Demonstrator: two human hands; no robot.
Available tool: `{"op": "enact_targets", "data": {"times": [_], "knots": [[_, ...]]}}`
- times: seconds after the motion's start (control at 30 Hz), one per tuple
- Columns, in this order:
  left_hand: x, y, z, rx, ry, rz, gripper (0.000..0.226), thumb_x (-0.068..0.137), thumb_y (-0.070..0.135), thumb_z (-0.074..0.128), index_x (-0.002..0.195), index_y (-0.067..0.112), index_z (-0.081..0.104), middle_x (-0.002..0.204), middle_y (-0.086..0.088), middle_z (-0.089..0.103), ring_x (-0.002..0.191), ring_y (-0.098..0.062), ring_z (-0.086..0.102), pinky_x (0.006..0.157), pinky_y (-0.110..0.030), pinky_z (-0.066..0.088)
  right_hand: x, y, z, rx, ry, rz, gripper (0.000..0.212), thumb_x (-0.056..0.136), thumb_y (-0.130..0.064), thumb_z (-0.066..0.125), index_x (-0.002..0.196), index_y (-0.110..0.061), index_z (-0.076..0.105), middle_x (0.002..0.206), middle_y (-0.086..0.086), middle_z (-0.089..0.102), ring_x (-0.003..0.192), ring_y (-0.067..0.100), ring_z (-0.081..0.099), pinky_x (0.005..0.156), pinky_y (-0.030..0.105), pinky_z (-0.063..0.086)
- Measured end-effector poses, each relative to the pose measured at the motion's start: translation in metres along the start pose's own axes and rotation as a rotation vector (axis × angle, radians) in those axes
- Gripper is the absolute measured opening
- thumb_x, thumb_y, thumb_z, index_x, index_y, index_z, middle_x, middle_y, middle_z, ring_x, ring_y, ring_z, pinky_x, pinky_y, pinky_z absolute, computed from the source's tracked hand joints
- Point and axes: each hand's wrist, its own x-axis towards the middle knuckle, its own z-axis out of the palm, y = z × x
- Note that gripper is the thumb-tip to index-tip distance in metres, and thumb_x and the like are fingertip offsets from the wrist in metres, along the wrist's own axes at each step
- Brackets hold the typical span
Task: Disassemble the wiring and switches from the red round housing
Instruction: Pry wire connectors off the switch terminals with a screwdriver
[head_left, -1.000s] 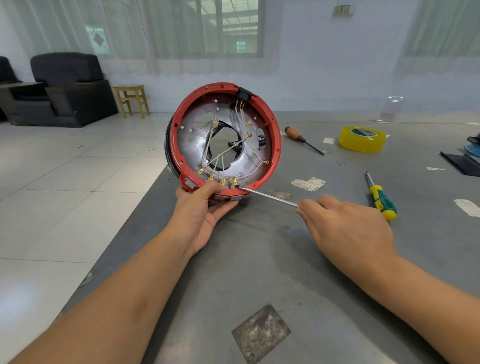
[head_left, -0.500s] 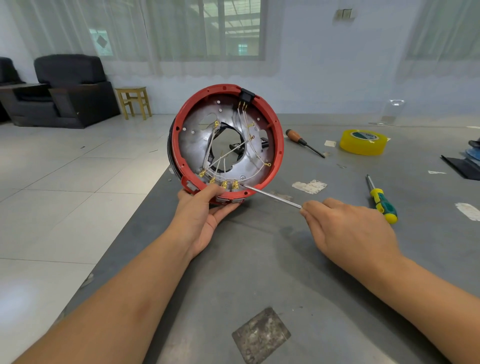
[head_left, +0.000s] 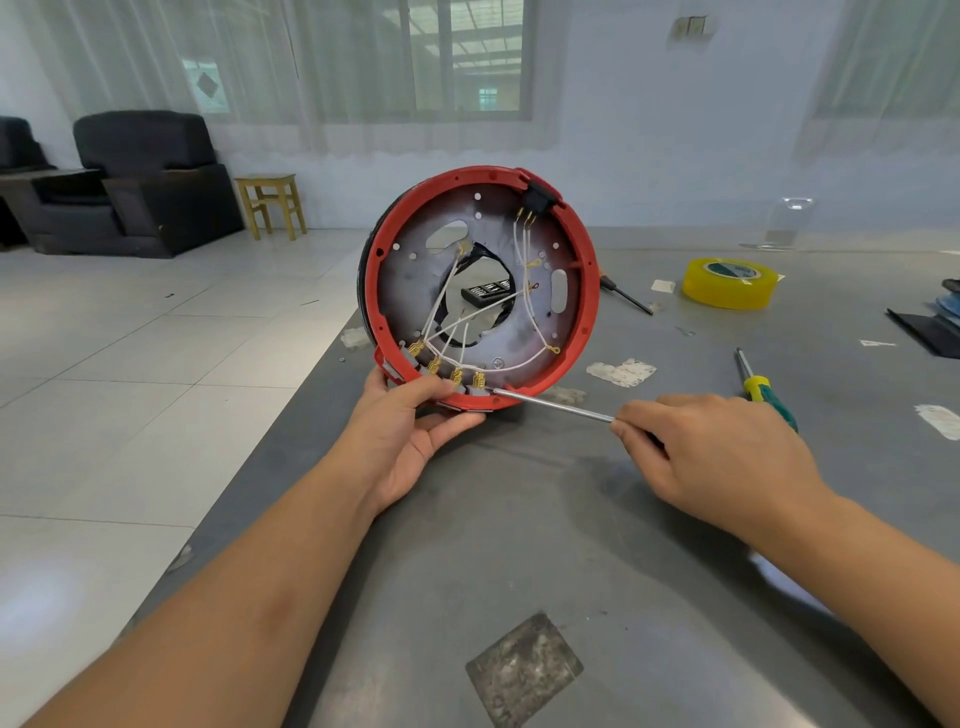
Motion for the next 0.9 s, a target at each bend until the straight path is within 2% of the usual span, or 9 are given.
{"op": "enact_targets", "data": {"times": [0.17, 0.23, 0.33, 0.47, 0.53, 0.6, 0.67, 0.77, 0.9], "knots": [[-0.001, 0.001, -0.002, -0.014, -0.034, -0.026, 0.063, 0.087, -0.017, 0.065, 0.14, 0.015, 0.052, 0.115, -0.024, 0.076, 0.105, -0.048, 0.075, 0.078, -0.054, 0.064, 0.001, 0.002, -0.001, -0.011, 0.048, -0.023, 0.054, 0.096, -0.059, 0.01, 0.095, -0.038, 0.059, 0.073, -0.013, 0.059, 0.064, 0.017, 0.061, 0.05, 0.028, 0.049], [-0.002, 0.001, -0.003, -0.014, -0.051, -0.027, 0.063, 0.088, -0.015, 0.066, 0.142, 0.013, 0.053, 0.121, -0.026, 0.074, 0.107, -0.048, 0.074, 0.079, -0.055, 0.064, 0.001, 0.005, -0.002, -0.015, 0.053, -0.035, 0.054, 0.096, -0.058, 0.011, 0.094, -0.038, 0.061, 0.072, -0.013, 0.059, 0.062, 0.016, 0.06, 0.047, 0.023, 0.041], [-0.002, 0.001, -0.002, -0.009, -0.061, -0.019, 0.062, 0.087, -0.015, 0.068, 0.141, 0.012, 0.053, 0.119, -0.024, 0.075, 0.107, -0.048, 0.074, 0.08, -0.055, 0.064, 0.002, 0.007, -0.003, -0.03, 0.054, -0.041, 0.056, 0.096, -0.058, 0.01, 0.093, -0.039, 0.062, 0.072, -0.014, 0.06, 0.061, 0.015, 0.06, 0.045, 0.021, 0.033], [-0.001, 0.0, -0.002, -0.022, -0.061, -0.017, 0.065, 0.087, -0.018, 0.067, 0.142, 0.013, 0.053, 0.115, -0.023, 0.077, 0.105, -0.049, 0.074, 0.08, -0.055, 0.064, 0.001, 0.005, 0.001, 0.014, 0.033, -0.042, 0.052, 0.098, -0.059, 0.014, 0.099, -0.04, 0.062, 0.076, -0.015, 0.062, 0.066, 0.014, 0.062, 0.048, 0.027, 0.048], [0.0, 0.0, -0.003, -0.033, -0.049, -0.016, 0.066, 0.087, -0.019, 0.066, 0.143, 0.013, 0.052, 0.108, -0.021, 0.079, 0.104, -0.049, 0.075, 0.08, -0.055, 0.064, -0.001, 0.003, 0.003, 0.028, 0.031, -0.029, 0.054, 0.097, -0.062, 0.01, 0.102, -0.04, 0.06, 0.08, -0.014, 0.064, 0.069, 0.013, 0.063, 0.051, 0.028, 0.052], [0.001, -0.001, -0.003, -0.04, -0.031, -0.013, 0.067, 0.086, -0.019, 0.066, 0.142, 0.014, 0.052, 0.101, -0.019, 0.08, 0.102, -0.048, 0.075, 0.079, -0.055, 0.064, -0.003, 0.001, 0.005, 0.037, 0.039, -0.023, 0.058, 0.096, -0.064, 0.005, 0.103, -0.041, 0.058, 0.079, -0.015, 0.064, 0.069, 0.012, 0.062, 0.048, 0.026, 0.049], [0.002, -0.001, -0.002, -0.04, -0.02, -0.009, 0.064, 0.086, -0.019, 0.066, 0.139, 0.013, 0.052, 0.095, -0.018, 0.08, 0.1, -0.047, 0.076, 0.077, -0.054, 0.065, -0.004, -0.001, 0.006, 0.037, 0.035, -0.01, 0.055, 0.096, -0.064, 0.008, 0.102, -0.043, 0.058, 0.077, -0.015, 0.063, 0.067, 0.011, 0.061, 0.043, 0.023, 0.042], [0.003, -0.002, -0.002, -0.054, 0.003, -0.015, 0.058, 0.087, -0.018, 0.066, 0.135, 0.012, 0.054, 0.104, -0.023, 0.078, 0.101, -0.048, 0.076, 0.075, -0.054, 0.065, -0.006, -0.005, 0.008, 0.02, 0.026, 0.01, 0.05, 0.097, -0.063, 0.014, 0.103, -0.043, 0.059, 0.079, -0.015, 0.063, 0.069, 0.01, 0.061, 0.041, 0.021, 0.03], [0.002, -0.002, -0.001, -0.057, 0.032, -0.008, 0.049, 0.088, -0.016, 0.066, 0.128, 0.011, 0.056, 0.105, -0.023, 0.076, 0.102, -0.046, 0.076, 0.076, -0.054, 0.065, -0.006, -0.009, 0.008, 0.024, 0.011, 0.041, 0.05, 0.098, -0.063, 0.013, 0.103, -0.042, 0.058, 0.08, -0.014, 0.064, 0.071, 0.01, 0.061, 0.043, 0.023, 0.029]]}}
